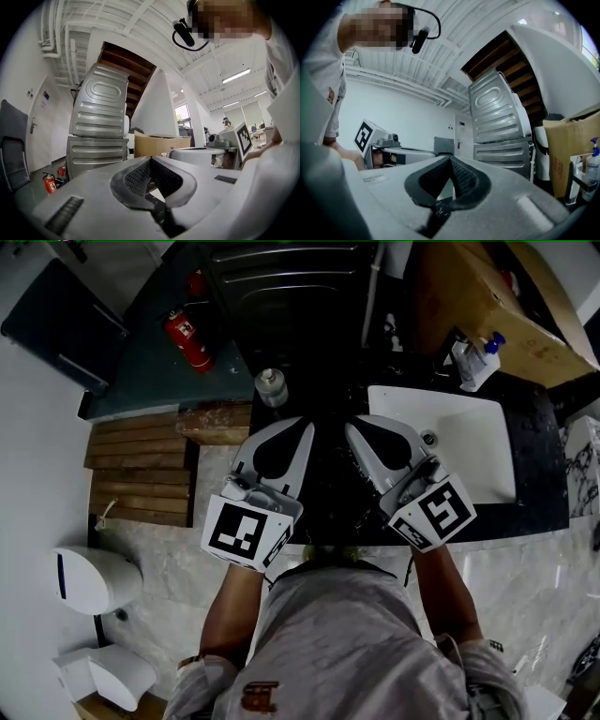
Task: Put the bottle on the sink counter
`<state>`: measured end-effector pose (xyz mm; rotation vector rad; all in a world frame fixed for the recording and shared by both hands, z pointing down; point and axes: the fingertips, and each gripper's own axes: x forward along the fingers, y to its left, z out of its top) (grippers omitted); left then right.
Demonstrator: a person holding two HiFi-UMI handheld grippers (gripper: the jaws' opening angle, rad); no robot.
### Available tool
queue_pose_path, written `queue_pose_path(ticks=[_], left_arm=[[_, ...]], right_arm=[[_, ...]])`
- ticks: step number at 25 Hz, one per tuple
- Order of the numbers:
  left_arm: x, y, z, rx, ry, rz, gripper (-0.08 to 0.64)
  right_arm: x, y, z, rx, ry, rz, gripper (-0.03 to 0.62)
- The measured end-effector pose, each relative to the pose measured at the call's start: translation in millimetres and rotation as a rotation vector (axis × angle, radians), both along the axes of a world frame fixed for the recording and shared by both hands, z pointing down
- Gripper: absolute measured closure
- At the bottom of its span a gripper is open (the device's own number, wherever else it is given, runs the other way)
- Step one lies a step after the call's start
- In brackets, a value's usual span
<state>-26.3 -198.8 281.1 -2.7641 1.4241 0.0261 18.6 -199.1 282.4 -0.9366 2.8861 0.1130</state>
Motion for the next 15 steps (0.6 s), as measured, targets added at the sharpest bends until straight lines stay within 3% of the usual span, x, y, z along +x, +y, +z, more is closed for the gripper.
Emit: queue_pose_path(ticks=[15], left_arm=[[10.7,0.2,-3.0,0.001,0.015,0.017,0.558]], right_arm=[[7.7,3.5,0.4,0.011,0.029,0.014,0.592]])
